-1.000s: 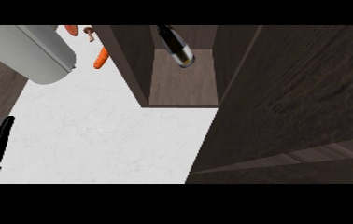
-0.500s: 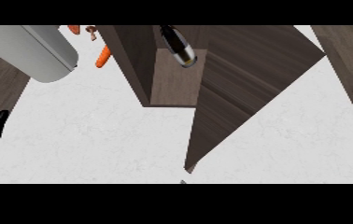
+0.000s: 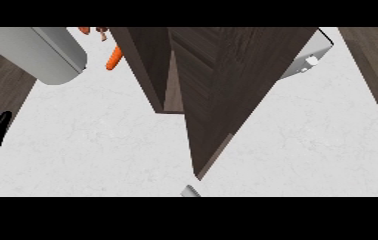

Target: Pick up the wine, place it into the cabinet and close the cabinet

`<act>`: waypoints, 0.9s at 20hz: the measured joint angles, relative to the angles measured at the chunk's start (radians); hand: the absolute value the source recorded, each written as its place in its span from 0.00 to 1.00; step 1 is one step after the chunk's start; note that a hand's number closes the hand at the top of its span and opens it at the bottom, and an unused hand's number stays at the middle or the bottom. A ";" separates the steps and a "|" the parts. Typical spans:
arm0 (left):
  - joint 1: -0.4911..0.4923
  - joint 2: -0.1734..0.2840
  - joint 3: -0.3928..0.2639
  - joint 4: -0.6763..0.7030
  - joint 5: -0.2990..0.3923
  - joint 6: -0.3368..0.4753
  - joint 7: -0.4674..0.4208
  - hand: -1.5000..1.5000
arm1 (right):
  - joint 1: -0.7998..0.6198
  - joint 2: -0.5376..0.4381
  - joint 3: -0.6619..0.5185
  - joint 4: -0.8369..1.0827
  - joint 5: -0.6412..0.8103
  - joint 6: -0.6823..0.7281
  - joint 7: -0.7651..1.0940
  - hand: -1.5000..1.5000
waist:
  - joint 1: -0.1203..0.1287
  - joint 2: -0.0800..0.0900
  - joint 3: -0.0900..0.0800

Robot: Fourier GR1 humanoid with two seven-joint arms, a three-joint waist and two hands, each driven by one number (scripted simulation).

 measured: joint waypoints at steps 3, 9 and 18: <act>-0.011 -0.011 -0.002 0.012 -0.004 -0.005 0.003 0.00 | -0.108 0.045 -0.033 0.091 -0.046 -0.036 -0.013 1.00 | 0.007 0.002 0.000; -0.037 -0.043 -0.014 0.020 -0.030 0.021 0.016 0.00 | -0.407 0.150 -0.158 0.388 -0.161 -0.090 -0.059 1.00 | 0.010 0.004 0.001; -0.066 -0.084 -0.009 0.044 -0.062 0.028 0.035 0.00 | -0.674 0.179 -0.306 0.787 -0.185 -0.018 -0.198 1.00 | -0.005 0.003 0.002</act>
